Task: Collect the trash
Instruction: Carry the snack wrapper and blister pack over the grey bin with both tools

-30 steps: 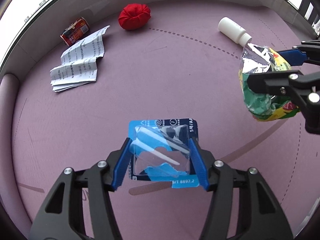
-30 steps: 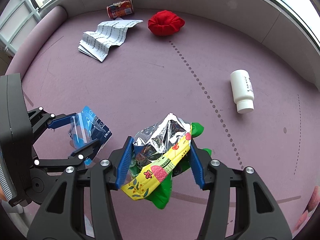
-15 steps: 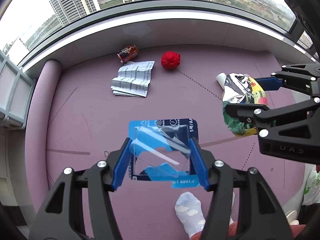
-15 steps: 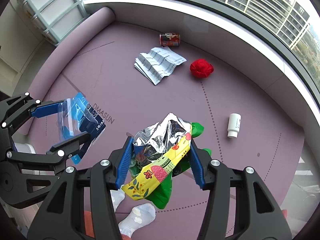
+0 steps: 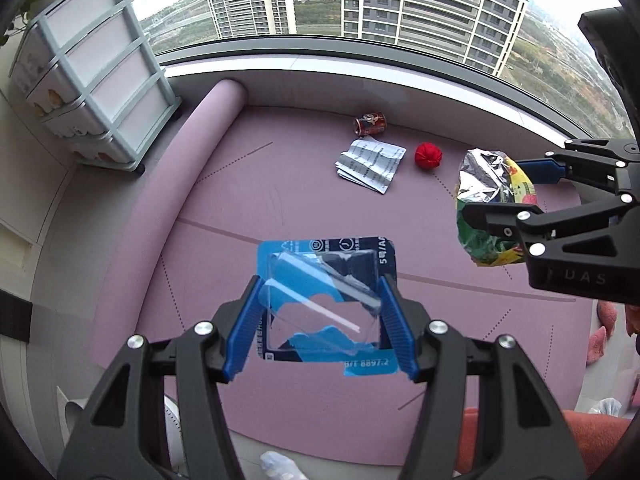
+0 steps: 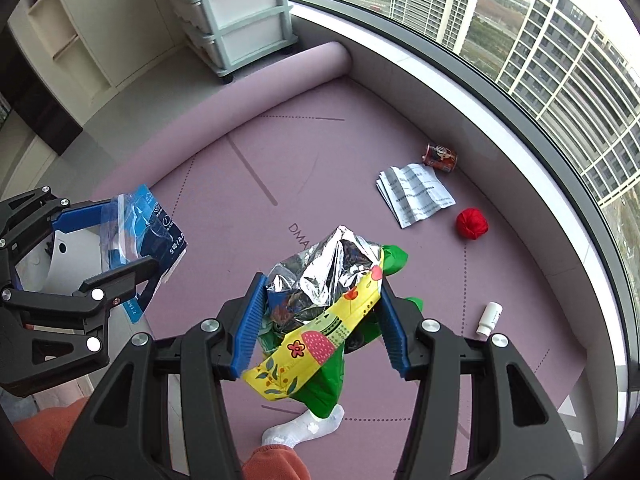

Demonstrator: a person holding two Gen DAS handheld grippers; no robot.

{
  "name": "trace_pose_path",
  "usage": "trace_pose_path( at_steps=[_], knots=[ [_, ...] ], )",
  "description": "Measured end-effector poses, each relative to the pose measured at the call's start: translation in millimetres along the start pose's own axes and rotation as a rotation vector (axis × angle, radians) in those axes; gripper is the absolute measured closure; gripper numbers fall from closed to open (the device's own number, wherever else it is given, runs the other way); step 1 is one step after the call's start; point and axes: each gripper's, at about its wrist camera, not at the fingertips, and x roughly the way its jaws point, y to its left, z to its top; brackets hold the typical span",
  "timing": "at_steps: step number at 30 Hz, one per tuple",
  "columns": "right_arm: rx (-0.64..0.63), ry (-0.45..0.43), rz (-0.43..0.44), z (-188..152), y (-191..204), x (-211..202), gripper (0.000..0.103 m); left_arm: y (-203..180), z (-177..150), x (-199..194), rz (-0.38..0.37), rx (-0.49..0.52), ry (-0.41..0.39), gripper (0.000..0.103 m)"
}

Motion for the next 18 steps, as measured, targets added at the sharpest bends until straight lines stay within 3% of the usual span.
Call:
trace_pose_path(
  at_steps=[7, 18],
  knots=[
    [-0.066, -0.033, 0.012, 17, 136, -2, 0.052, 114, -77, -42, 0.005, -0.059, 0.002, 0.045],
    [-0.186, -0.019, 0.145, 21, 426, 0, 0.051, 323, -217, -139, 0.078, -0.094, 0.008, 0.045]
  ],
)
